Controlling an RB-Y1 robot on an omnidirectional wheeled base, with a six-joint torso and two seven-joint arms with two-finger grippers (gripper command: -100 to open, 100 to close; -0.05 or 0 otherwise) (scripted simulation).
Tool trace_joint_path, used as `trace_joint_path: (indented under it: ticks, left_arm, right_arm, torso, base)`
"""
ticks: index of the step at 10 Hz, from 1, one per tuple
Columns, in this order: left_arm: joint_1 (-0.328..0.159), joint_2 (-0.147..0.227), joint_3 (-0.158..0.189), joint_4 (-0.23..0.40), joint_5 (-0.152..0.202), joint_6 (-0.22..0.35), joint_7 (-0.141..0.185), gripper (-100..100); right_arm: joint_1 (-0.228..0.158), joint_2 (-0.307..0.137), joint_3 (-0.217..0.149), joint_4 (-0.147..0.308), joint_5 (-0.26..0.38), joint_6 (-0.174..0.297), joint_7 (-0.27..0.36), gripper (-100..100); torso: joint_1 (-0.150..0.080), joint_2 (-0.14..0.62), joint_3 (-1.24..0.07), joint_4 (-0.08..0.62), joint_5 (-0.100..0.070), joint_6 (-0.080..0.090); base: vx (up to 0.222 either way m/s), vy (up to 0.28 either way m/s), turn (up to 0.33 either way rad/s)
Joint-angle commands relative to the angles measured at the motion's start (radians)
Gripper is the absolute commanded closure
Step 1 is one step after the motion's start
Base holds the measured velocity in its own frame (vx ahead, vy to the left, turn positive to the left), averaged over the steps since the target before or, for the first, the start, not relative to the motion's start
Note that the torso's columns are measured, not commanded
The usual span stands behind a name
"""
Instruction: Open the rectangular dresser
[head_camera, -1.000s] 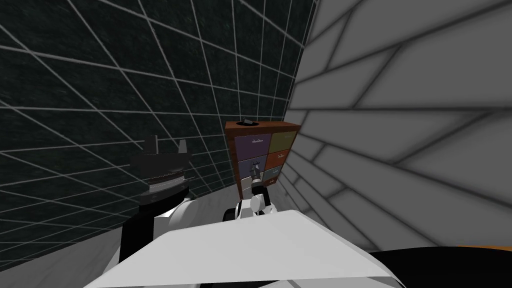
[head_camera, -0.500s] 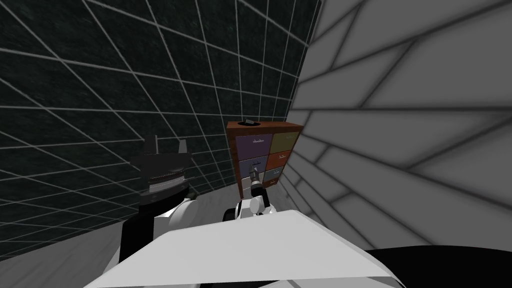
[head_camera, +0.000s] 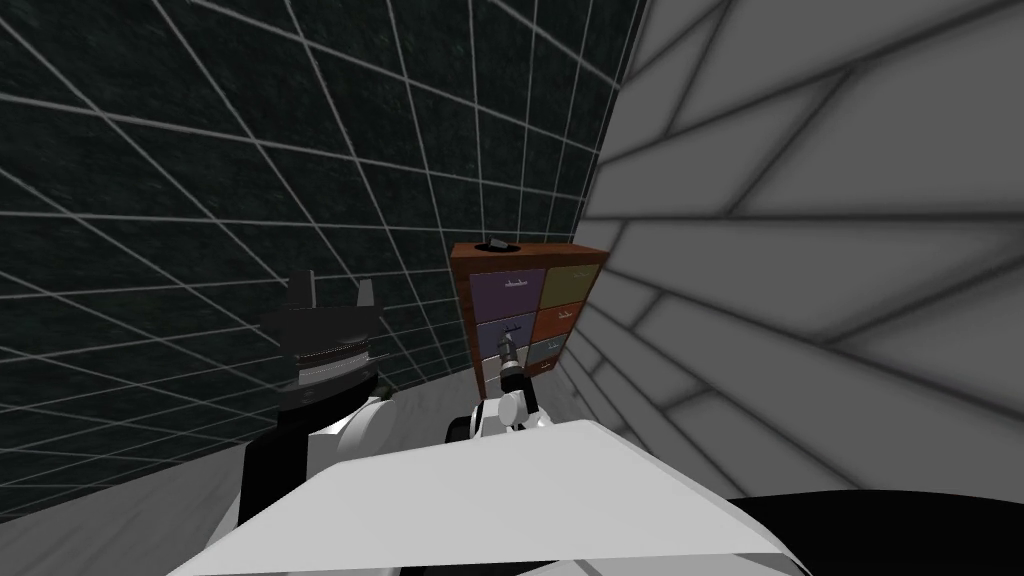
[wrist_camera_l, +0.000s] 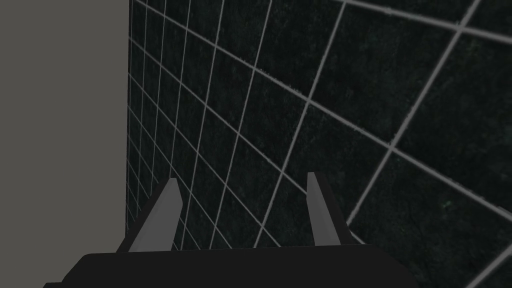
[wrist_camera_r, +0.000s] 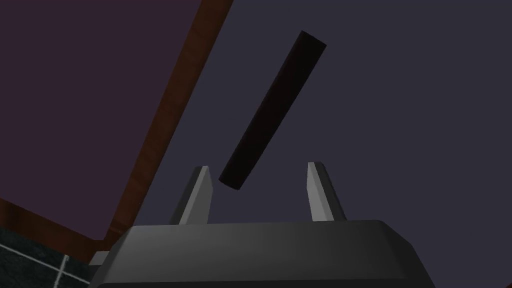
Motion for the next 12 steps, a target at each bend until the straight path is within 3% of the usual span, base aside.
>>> trace_joint_path:
  ticks: [1,8,9,12]
  left_arm:
    - [0.000,0.000,0.000,0.000,0.000,0.000,0.000,0]
    - [0.000,0.000,0.000,0.000,0.000,0.000,0.000,0]
    - [0.000,0.000,0.000,0.000,0.000,0.000,0.000,0]
    - [0.000,0.000,0.000,0.000,0.000,0.000,0.000,0]
  right_arm:
    - [0.001,0.004,0.001,-0.008,0.001,0.006,0.009,100]
    - [0.013,0.012,0.014,-0.024,0.000,0.019,0.025,100]
    - [-0.006,0.046,-0.011,-0.036,-0.006,0.057,0.063,-100]
    - [-0.026,0.093,-0.050,-0.050,-0.021,0.118,0.124,-100]
  torso:
    - [-0.004,0.000,0.001,-0.005,-0.001,0.003]
    - [-0.003,-0.002,0.000,-0.003,-0.001,0.002]
    - [-0.003,-0.003,-0.001,-0.004,-0.001,0.002]
    - [0.001,-0.007,-0.004,-0.001,0.000,0.000]
  base:
    - [-0.180,-0.031,-0.032]
    - [-0.171,-0.048,-0.023]
    - [-0.113,-0.043,-0.066]
    - [-0.024,-0.028,-0.060]
